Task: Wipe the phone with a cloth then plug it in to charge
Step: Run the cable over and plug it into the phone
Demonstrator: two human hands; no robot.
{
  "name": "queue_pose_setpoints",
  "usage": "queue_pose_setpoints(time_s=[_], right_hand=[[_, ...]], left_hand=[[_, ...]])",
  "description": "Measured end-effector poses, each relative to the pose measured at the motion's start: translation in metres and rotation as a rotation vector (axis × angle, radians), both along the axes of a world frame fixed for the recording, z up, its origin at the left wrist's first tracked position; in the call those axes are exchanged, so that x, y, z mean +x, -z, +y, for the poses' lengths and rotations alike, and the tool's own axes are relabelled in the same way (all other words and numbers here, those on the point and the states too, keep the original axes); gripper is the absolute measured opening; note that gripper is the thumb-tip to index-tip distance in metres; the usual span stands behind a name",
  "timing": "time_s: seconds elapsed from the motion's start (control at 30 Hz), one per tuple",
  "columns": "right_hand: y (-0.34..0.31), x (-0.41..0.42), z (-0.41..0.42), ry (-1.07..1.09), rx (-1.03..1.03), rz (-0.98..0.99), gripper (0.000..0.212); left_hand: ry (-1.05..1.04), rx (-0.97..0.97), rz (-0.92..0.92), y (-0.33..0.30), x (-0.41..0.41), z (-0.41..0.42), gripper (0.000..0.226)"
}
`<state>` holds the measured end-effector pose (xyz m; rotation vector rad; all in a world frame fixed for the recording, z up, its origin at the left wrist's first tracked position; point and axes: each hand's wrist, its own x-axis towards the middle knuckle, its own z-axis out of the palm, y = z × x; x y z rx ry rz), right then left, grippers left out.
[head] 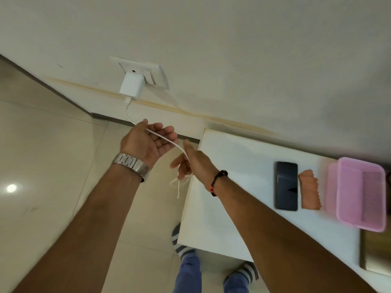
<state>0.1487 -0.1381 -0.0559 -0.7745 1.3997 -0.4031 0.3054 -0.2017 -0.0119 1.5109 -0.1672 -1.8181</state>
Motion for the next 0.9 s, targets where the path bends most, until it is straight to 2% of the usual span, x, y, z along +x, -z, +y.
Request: queue_pose_setpoints(time_s=[0.1, 0.2, 0.3, 0.37, 0.43, 0.5, 0.57, 0.67, 0.73, 0.8, 0.9], right_hand=[[-0.002, -0.036, 0.017, 0.083, -0.055, 0.012, 0.075], [-0.013, -0.063, 0.015, 0.203, -0.062, -0.093, 0.057], [-0.028, -0.082, 0.005, 0.208, -0.026, -0.181, 0.041], [-0.035, -0.093, 0.001, 0.213, -0.030, -0.191, 0.037], [-0.039, -0.104, 0.002, 0.220, -0.068, -0.168, 0.036], [-0.038, -0.116, 0.009, 0.261, -0.089, -0.134, 0.037], [-0.032, -0.131, 0.023, 0.334, -0.045, -0.142, 0.041], [-0.024, -0.149, 0.058, 0.395, 0.118, -0.312, 0.051], [-0.019, -0.159, 0.081, 0.367, 0.163, -0.417, 0.061], [-0.016, -0.170, 0.096, 0.377, 0.148, -0.436, 0.065], [-0.019, -0.190, 0.101, 0.479, 0.107, -0.402, 0.047]], left_hand=[[0.009, -0.006, 0.051, 0.003, -0.023, 0.009, 0.048], [0.129, -0.026, 0.070, 0.011, -0.057, 0.041, 0.050], [0.312, -0.048, 0.141, 0.020, -0.095, 0.086, 0.045], [0.416, -0.047, 0.057, 0.025, -0.119, 0.110, 0.044], [0.523, -0.046, -0.142, 0.022, -0.139, 0.120, 0.048], [0.457, 0.028, -0.201, 0.018, -0.153, 0.120, 0.047], [0.323, 0.051, -0.068, 0.010, -0.166, 0.112, 0.038], [0.106, 0.067, 0.191, -0.006, -0.187, 0.092, 0.037], [-0.002, 0.078, 0.229, -0.012, -0.203, 0.077, 0.038], [-0.029, 0.039, 0.207, -0.014, -0.213, 0.070, 0.037], [0.098, -0.008, 0.137, -0.005, -0.217, 0.084, 0.033]])
